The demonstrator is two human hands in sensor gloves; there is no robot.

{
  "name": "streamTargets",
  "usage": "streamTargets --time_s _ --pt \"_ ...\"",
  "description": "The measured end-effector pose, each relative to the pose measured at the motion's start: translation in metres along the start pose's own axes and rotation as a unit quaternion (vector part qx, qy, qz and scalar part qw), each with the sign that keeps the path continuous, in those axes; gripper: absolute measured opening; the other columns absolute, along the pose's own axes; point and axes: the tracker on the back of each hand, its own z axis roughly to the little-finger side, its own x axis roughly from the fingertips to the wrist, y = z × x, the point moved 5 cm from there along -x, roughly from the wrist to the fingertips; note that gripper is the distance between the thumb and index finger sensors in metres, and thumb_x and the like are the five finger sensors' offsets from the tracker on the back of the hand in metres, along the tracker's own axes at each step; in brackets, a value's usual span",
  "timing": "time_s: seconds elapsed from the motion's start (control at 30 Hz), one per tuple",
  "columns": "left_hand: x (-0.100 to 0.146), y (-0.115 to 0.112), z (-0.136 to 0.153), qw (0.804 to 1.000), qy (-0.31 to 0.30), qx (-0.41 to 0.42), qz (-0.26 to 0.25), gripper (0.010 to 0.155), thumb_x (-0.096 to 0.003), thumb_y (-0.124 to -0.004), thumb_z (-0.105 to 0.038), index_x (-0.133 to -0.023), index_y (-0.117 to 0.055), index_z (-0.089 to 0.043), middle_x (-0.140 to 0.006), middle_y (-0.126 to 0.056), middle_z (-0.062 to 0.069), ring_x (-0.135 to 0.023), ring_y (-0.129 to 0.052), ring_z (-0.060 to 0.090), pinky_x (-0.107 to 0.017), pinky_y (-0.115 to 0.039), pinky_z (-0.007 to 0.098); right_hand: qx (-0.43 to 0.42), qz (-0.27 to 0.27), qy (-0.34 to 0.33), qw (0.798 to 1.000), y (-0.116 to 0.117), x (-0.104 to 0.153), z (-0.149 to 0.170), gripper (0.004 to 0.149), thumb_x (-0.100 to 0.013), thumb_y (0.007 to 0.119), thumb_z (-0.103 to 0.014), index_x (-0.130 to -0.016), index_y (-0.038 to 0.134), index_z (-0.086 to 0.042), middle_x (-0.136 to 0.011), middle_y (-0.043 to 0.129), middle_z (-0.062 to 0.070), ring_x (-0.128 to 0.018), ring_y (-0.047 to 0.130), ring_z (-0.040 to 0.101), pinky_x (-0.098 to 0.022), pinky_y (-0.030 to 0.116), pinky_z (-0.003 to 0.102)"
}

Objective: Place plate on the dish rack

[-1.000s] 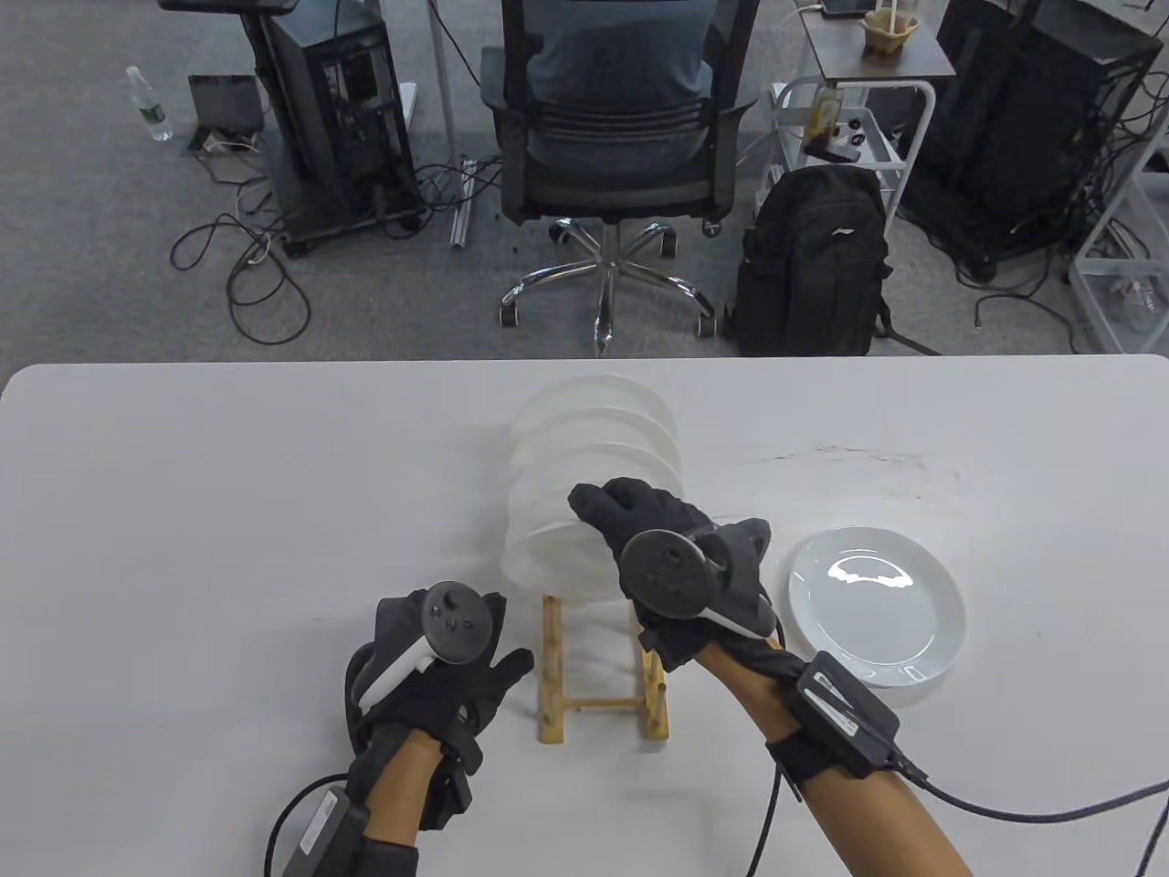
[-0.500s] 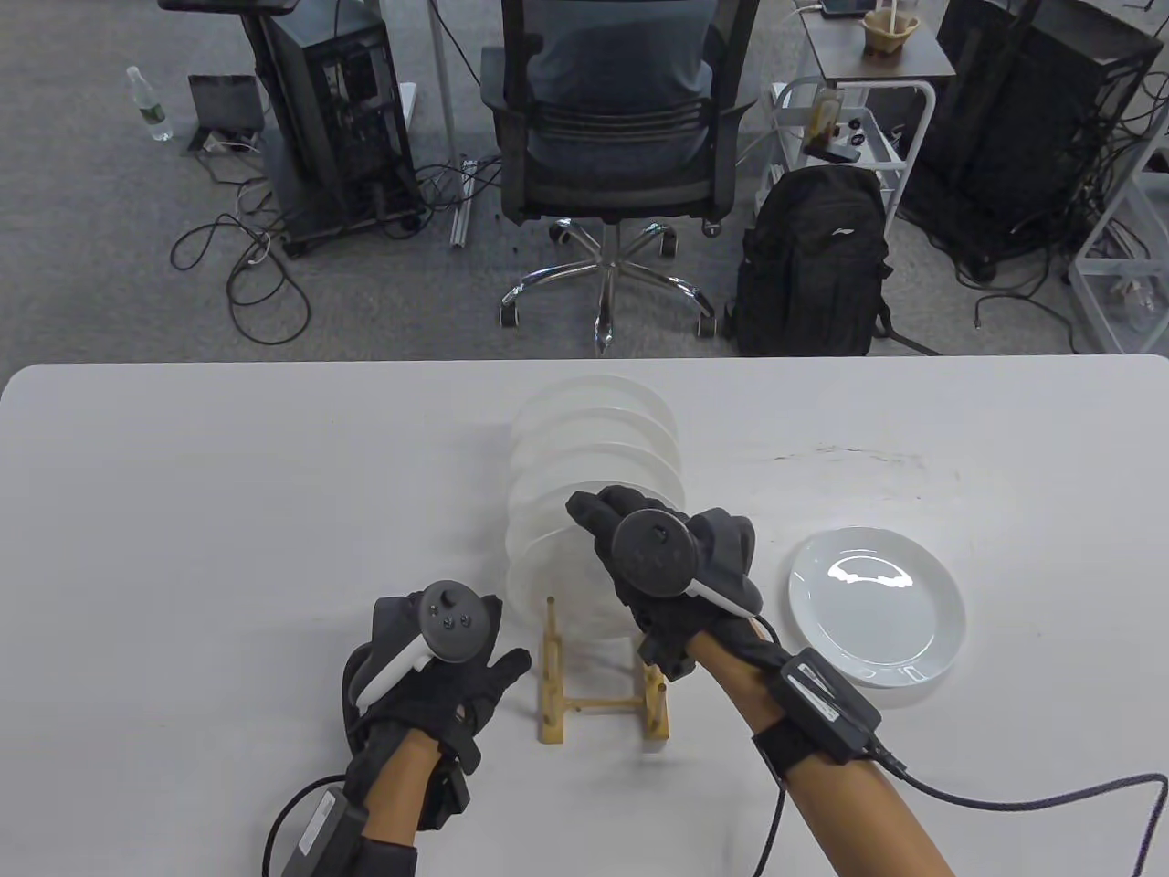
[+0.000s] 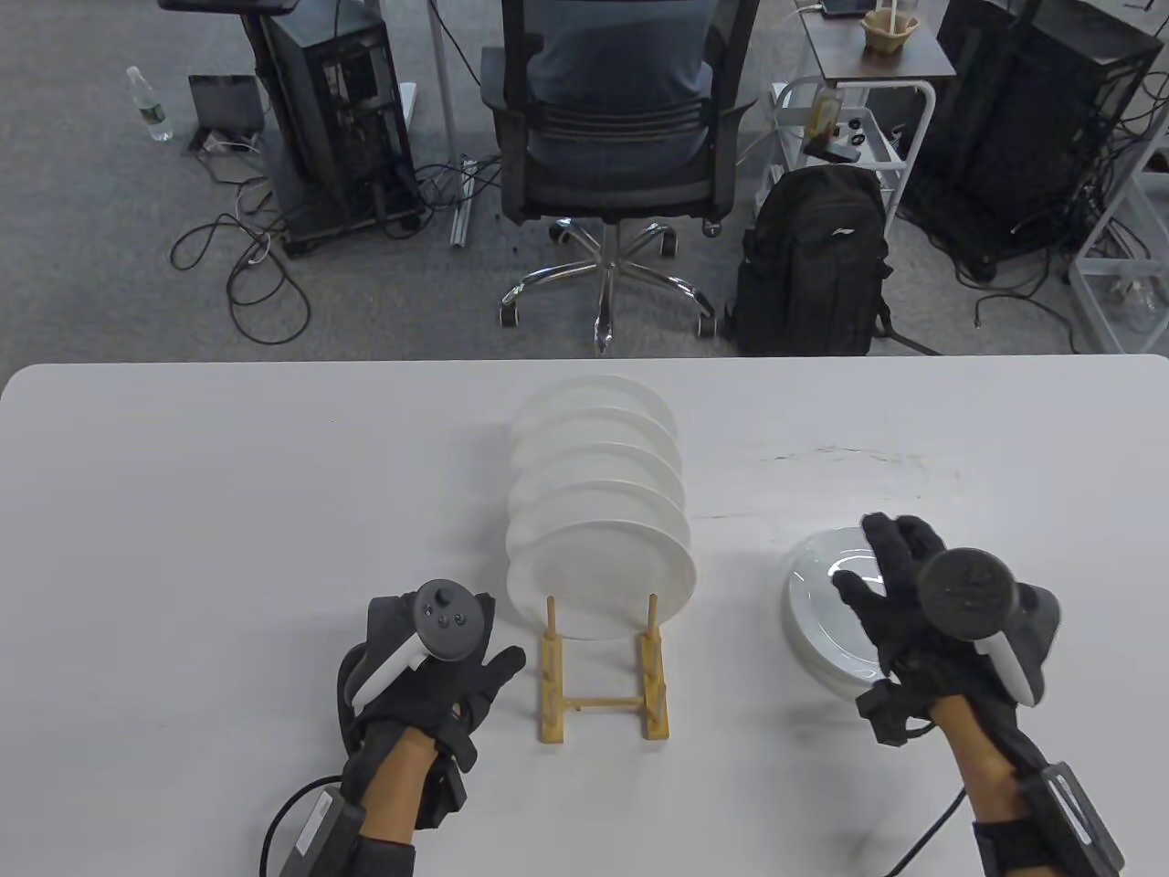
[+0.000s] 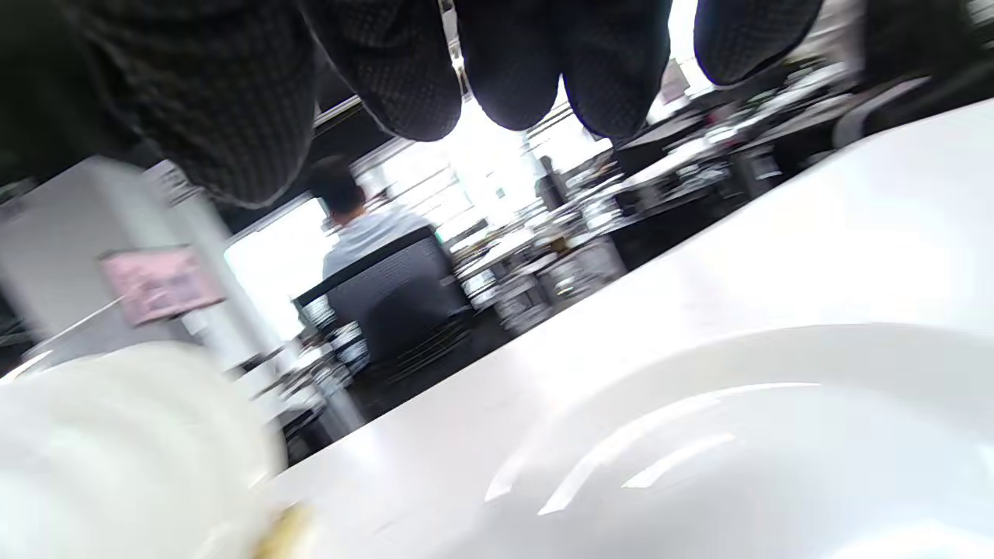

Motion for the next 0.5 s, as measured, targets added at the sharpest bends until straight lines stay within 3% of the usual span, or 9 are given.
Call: streamTargets --time_s 0.03,0.1,0.17,0.23,0.37,0.5 --pt "0.000 0.000 0.000 1.000 0.001 -0.001 -0.001 0.080 -0.0541 -0.061 -0.056 -0.118 -0.030 -0.018 -0.121 -0.015 0.019 -0.102 -0.002 0.061 -0.067 -0.015 0.077 -0.009 0.026 0.026 0.999 0.000 -0.004 0.025 0.069 -0.046 0.080 -0.041 -0.105 0.059 -0.012 -0.111 0.050 0.016 -0.098 0.057 0.053 -0.070 0.048 0.071" --pt "0.000 -0.001 0.000 1.000 0.002 -0.002 0.003 0.080 -0.0541 -0.061 -0.056 -0.118 -0.030 -0.018 -0.121 -0.015 0.020 -0.102 -0.002 0.061 -0.067 -0.015 0.077 0.004 -0.026 0.094 0.995 0.008 -0.011 0.052 0.070 -0.046 0.080 -0.041 -0.105 0.057 -0.012 -0.111 0.049 0.016 -0.098 0.057 0.053 -0.070 0.048 0.071" --pt "-0.001 -0.003 0.001 1.000 0.002 0.003 0.007 0.080 -0.0541 -0.061 -0.056 -0.118 -0.030 -0.018 -0.121 -0.015 0.020 -0.102 -0.002 0.061 -0.067 -0.015 0.077 0.027 -0.009 0.147 0.989 0.008 -0.015 0.078 0.072 -0.045 0.081 -0.042 -0.105 0.056 -0.012 -0.111 0.048 0.016 -0.098 0.057 0.054 -0.070 0.049 0.070" --pt "-0.001 -0.004 0.002 1.000 0.004 0.003 0.010 0.080 -0.0542 -0.061 -0.056 -0.118 -0.030 -0.018 -0.121 -0.015 0.020 -0.102 -0.002 0.061 -0.067 -0.015 0.077 0.062 -0.063 0.207 0.974 0.020 -0.017 0.099 0.073 -0.046 0.080 -0.043 -0.105 0.055 -0.009 -0.109 0.048 0.018 -0.095 0.058 0.054 -0.069 0.051 0.069" --pt "-0.001 -0.004 0.002 1.000 0.006 0.002 0.012 0.080 -0.0542 -0.061 -0.056 -0.118 -0.030 -0.018 -0.121 -0.015 0.020 -0.102 -0.002 0.061 -0.068 -0.016 0.077 0.153 -0.088 0.268 0.947 0.026 -0.016 0.116 0.078 -0.045 0.079 -0.047 -0.108 0.048 -0.015 -0.106 0.049 0.019 -0.087 0.069 0.052 -0.065 0.060 0.064" --pt "0.001 -0.005 0.002 1.000 0.008 0.001 0.015 0.080 -0.0542 -0.061 -0.056 -0.118 -0.030 -0.018 -0.121 -0.015 0.019 -0.102 -0.002 0.061 -0.068 -0.016 0.076 0.185 -0.132 0.306 0.925 0.041 -0.015 0.134 0.092 -0.043 0.079 -0.051 -0.106 0.034 -0.001 -0.100 0.055 0.021 -0.072 0.085 0.042 -0.055 0.073 0.057"
